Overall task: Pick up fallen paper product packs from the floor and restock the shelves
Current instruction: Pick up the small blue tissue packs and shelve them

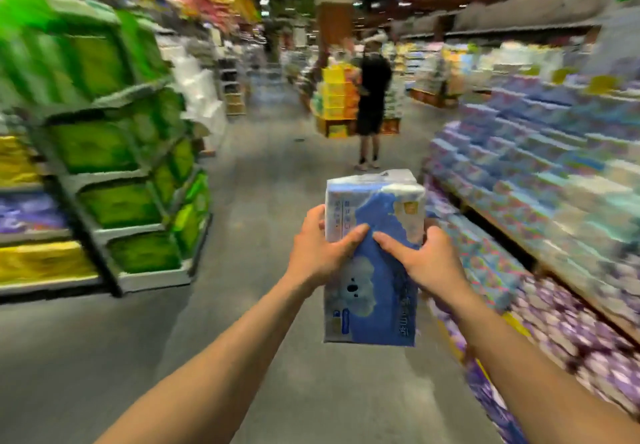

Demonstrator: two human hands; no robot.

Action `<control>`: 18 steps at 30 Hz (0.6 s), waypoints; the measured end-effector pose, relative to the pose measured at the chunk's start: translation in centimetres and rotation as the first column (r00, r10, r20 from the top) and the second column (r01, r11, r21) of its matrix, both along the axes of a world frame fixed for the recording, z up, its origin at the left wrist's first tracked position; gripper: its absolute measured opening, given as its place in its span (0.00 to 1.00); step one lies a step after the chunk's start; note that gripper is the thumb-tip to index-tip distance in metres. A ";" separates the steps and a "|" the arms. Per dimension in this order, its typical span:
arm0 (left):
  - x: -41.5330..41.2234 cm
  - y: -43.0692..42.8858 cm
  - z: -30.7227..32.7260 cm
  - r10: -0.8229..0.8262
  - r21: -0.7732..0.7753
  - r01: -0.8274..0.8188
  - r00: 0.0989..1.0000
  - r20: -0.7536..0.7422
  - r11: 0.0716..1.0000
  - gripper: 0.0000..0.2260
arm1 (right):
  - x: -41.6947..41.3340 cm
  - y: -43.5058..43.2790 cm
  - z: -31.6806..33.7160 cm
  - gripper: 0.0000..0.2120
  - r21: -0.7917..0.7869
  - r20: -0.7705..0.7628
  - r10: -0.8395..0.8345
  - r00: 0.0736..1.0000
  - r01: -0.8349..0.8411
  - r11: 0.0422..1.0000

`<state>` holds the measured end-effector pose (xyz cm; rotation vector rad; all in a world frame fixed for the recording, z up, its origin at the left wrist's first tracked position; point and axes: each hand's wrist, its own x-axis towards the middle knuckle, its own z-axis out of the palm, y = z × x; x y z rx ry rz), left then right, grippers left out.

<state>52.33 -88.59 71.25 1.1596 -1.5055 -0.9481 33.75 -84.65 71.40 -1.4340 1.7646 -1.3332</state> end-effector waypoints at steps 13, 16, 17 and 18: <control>38.3 -10.4 2.9 0.713 0.009 -0.713 0.701 -0.019 0.701 0.31 | 40.9 -23.9 3.4 0.32 -0.088 0.050 0.779 0.625 -0.775 0.626; 47.6 -11.8 2.5 0.768 0.007 -0.770 0.637 -0.062 0.638 0.30 | 50.9 -27.2 3.1 0.33 -0.111 0.032 0.835 0.550 -0.828 0.550; 50.7 -12.4 2.4 0.779 -0.001 -0.781 0.623 -0.071 0.625 0.30 | 54.3 -28.0 3.3 0.29 -0.113 0.018 0.849 0.529 -0.842 0.527; 53.8 -13.0 2.4 0.789 -0.009 -0.791 0.611 -0.073 0.612 0.30 | 57.5 -28.9 3.4 0.24 -0.121 0.008 0.861 0.509 -0.854 0.506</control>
